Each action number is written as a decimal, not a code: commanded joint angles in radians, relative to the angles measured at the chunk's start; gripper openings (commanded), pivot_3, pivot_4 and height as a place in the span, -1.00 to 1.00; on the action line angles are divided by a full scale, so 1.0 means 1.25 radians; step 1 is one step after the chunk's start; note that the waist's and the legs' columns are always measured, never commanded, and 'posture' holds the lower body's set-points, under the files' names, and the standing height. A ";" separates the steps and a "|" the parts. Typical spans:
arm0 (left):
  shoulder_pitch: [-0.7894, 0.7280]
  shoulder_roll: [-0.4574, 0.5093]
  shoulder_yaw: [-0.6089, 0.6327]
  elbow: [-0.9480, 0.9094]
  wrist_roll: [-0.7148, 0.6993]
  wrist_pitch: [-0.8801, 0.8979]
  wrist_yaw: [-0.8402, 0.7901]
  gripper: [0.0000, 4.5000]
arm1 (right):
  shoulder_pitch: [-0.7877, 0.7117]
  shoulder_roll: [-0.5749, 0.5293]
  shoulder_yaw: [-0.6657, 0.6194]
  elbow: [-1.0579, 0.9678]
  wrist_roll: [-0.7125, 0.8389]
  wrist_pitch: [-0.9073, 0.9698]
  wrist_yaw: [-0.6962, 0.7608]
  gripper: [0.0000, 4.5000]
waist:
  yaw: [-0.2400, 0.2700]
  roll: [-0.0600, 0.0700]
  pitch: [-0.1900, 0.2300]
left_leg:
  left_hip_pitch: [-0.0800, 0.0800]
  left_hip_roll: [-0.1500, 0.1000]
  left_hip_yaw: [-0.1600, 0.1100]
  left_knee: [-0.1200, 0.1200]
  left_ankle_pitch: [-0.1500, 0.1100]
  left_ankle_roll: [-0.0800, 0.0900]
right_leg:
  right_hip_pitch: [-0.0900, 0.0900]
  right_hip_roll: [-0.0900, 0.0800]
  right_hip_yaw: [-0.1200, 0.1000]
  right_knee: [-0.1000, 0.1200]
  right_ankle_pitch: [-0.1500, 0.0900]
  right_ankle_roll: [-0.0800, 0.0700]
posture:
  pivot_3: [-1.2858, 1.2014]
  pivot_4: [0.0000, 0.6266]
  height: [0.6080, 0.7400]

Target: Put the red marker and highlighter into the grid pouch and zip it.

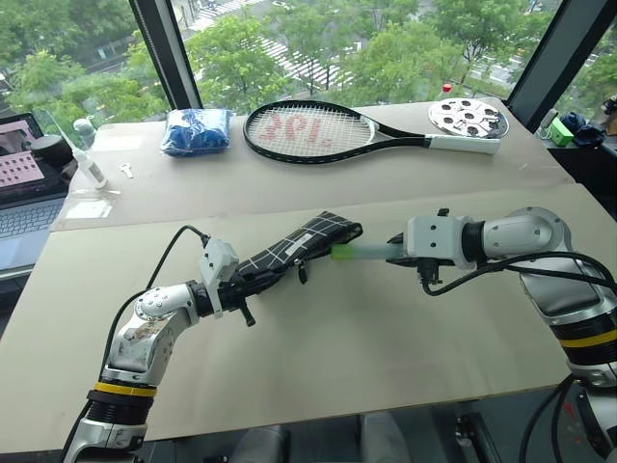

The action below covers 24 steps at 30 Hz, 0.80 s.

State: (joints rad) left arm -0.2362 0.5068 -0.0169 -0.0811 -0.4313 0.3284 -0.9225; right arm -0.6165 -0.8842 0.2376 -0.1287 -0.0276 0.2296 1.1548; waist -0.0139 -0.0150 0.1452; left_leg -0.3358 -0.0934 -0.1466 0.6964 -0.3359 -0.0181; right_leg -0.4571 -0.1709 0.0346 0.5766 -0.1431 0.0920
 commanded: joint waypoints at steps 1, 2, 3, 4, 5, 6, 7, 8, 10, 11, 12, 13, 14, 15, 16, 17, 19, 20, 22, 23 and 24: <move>-0.001 0.006 0.005 -0.033 -0.004 -0.007 -0.005 -1.00 | -0.032 -0.013 -0.033 -0.008 0.005 0.018 0.003 -0.56 | 0.000 0.000 0.000 | 0.000 0.000 0.000 0.000 0.000 0.000 | 0.000 0.000 0.000 0.000 0.000 0.000 | 0.03 -0.52 1.00; -0.001 0.006 0.004 -0.032 -0.003 -0.008 -0.006 -1.00 | -0.035 -0.012 -0.026 -0.006 -0.003 0.019 0.000 -0.56 | 0.000 0.000 0.000 | 0.000 0.000 0.000 0.000 0.000 0.000 | 0.000 0.000 0.000 0.000 0.000 0.000 | 0.03 -0.52 1.00; -0.001 0.006 0.003 -0.031 -0.001 -0.009 -0.007 -1.00 | -0.037 -0.009 -0.021 -0.004 -0.008 0.022 -0.002 -0.56 | 0.000 0.000 0.000 | 0.000 0.000 0.000 0.000 0.000 0.000 | 0.000 0.000 0.000 0.000 0.000 0.000 | 0.03 -0.52 1.00; -0.002 0.006 0.001 -0.029 0.001 -0.010 -0.007 -1.00 | -0.041 -0.004 -0.017 -0.003 -0.011 0.027 -0.005 -0.56 | 0.000 0.000 0.000 | 0.000 0.001 0.000 0.000 0.000 0.000 | 0.000 0.001 0.000 0.000 0.000 0.000 | 0.03 -0.52 1.00; -0.003 0.006 -0.001 -0.028 0.004 -0.011 -0.008 -1.00 | -0.046 -0.001 -0.014 -0.001 -0.014 0.034 -0.008 -0.56 | 0.000 0.000 0.000 | 0.000 0.001 0.000 0.000 0.000 0.000 | 0.000 0.001 0.000 0.000 0.000 0.000 | 0.03 -0.52 1.00; -0.003 0.007 -0.003 -0.027 0.006 -0.012 -0.009 -1.00 | -0.051 0.002 -0.012 0.000 -0.016 0.041 -0.009 -0.56 | 0.000 0.000 0.000 | 0.000 0.001 0.000 0.000 0.000 0.000 | 0.000 0.001 0.000 0.000 0.000 0.000 | 0.03 -0.52 1.00; -0.003 0.007 -0.004 -0.027 0.007 -0.012 -0.009 -1.00 | -0.056 0.005 -0.012 0.001 -0.016 0.054 -0.010 -0.56 | 0.000 0.000 0.000 | 0.000 0.001 0.000 0.000 0.000 0.000 | 0.000 0.001 0.000 0.000 0.000 0.000 | 0.03 -0.52 1.00; -0.003 0.008 -0.006 -0.026 0.009 -0.013 -0.010 -1.00 | -0.061 0.006 -0.011 0.001 -0.015 0.064 -0.006 -0.56 | 0.000 0.000 0.000 | 0.000 0.001 0.000 0.000 0.000 0.000 | 0.000 0.001 0.000 0.000 0.000 0.000 | 0.03 -0.52 1.00; -0.003 0.009 -0.006 -0.026 0.010 -0.013 -0.013 -1.00 | -0.067 0.006 -0.010 0.002 -0.014 0.073 0.002 -0.56 | 0.000 0.000 0.000 | 0.000 0.001 0.000 0.000 0.000 0.000 | 0.000 0.001 0.000 0.000 0.000 0.000 | 0.03 -0.52 1.00; -0.003 0.009 -0.005 -0.026 0.011 -0.013 -0.013 -1.00 | -0.069 0.005 -0.009 0.003 -0.015 0.075 0.004 -0.56 | 0.000 0.000 0.000 | 0.000 0.001 0.000 0.000 0.000 0.000 | 0.000 0.001 0.000 0.000 0.000 0.000 | 0.03 -0.52 1.00; -0.003 0.008 -0.005 -0.026 0.011 -0.013 -0.014 -1.00 | -0.073 0.006 -0.001 0.012 -0.030 0.069 -0.001 -0.56 | 0.000 0.000 0.000 | 0.000 0.001 0.000 0.000 0.000 0.000 | 0.000 0.001 0.000 0.000 0.000 0.000 | 0.03 -0.52 1.00; -0.004 0.008 -0.004 -0.026 0.011 -0.013 -0.014 -1.00 | -0.076 0.009 0.008 0.019 -0.042 0.063 -0.006 -0.56 | 0.000 0.000 0.000 | 0.000 0.001 0.000 0.000 0.000 0.000 | 0.000 0.001 0.000 0.000 0.000 0.000 | 0.03 -0.52 1.00; -0.004 0.007 -0.004 -0.026 0.011 -0.012 -0.014 -1.00 | -0.078 0.017 0.018 0.023 -0.054 0.057 -0.014 -0.56 | -0.001 0.000 0.000 | 0.000 0.001 0.000 0.000 0.000 0.000 | 0.000 0.001 0.000 0.000 0.000 0.000 | 0.03 -0.52 1.00; -0.005 0.006 -0.004 -0.026 0.011 -0.012 -0.014 -1.00 | -0.080 0.027 0.029 0.022 -0.064 0.059 -0.022 -0.56 | -0.001 0.000 0.000 | 0.000 0.001 0.000 0.000 0.000 0.000 | 0.000 0.001 0.000 0.000 0.000 0.000 | 0.03 -0.52 1.00; -0.006 0.006 -0.004 -0.025 0.011 -0.011 -0.015 -1.00 | -0.078 0.041 0.043 0.012 -0.071 0.060 -0.028 -0.56 | -0.001 0.000 0.000 | 0.000 0.001 0.000 0.000 0.000 0.000 | 0.000 0.001 0.000 0.000 0.000 -0.001 | 0.03 -0.52 1.00; -0.006 0.005 -0.004 -0.025 0.011 -0.011 -0.015 -1.00 | -0.074 0.053 0.057 0.001 -0.078 0.057 -0.029 -0.56 | -0.002 0.000 0.000 | 0.000 0.001 0.000 0.000 0.000 0.000 | 0.000 0.001 0.000 0.000 0.000 -0.001 | 0.03 -0.52 1.00; -0.007 0.005 -0.004 -0.024 0.012 -0.011 -0.016 -1.00 | -0.067 0.078 0.087 -0.020 -0.097 0.048 -0.031 -0.56 | -0.003 0.000 0.000 | 0.000 0.002 0.000 0.000 0.000 0.000 | 0.000 0.001 0.000 0.000 0.000 -0.001 | 0.03 -0.52 1.00; -0.008 0.004 -0.004 -0.024 0.012 -0.011 -0.016 -1.00 | -0.067 0.094 0.106 -0.029 -0.111 0.045 -0.035 -0.56 | -0.003 0.000 0.000 | 0.000 0.001 0.000 0.000 0.000 0.000 | 0.000 0.001 0.000 0.000 0.000 -0.001 | 0.03 -0.52 1.00; -0.008 0.003 -0.005 -0.024 0.012 -0.010 -0.016 -1.00 | -0.067 0.124 0.145 -0.038 -0.144 0.034 -0.048 -0.56 | -0.003 0.000 0.000 | 0.000 0.001 0.000 0.000 0.000 -0.001 | -0.001 0.001 0.000 0.000 0.000 -0.001 | 0.03 -0.52 1.00; -0.009 0.002 -0.006 -0.025 0.012 -0.010 -0.016 -1.00 | -0.064 0.136 0.159 -0.038 -0.160 0.027 -0.058 -0.56 | -0.003 0.000 0.000 | 0.000 0.001 0.000 0.000 0.000 -0.001 | -0.001 0.001 0.000 0.000 0.000 -0.001 | 0.03 -0.52 1.00; -0.010 0.001 -0.006 -0.024 0.012 -0.010 -0.016 -1.00 | -0.063 0.149 0.173 -0.033 -0.179 0.018 -0.072 -0.56 | -0.002 0.000 0.000 | 0.000 0.001 0.000 0.000 0.000 -0.001 | -0.001 0.001 0.000 0.000 0.000 -0.001 | 0.03 -0.52 1.00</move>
State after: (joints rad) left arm -0.2357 0.5083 -0.0260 -0.0816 -0.4069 0.3287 -0.9362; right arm -0.6924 -0.7139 0.4238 -0.1448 -0.2053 0.2885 1.0894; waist -0.0170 -0.0150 0.1452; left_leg -0.3358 -0.0919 -0.1460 0.6969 -0.3362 -0.0189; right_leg -0.4580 -0.1694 0.0346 0.5769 -0.1425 0.0912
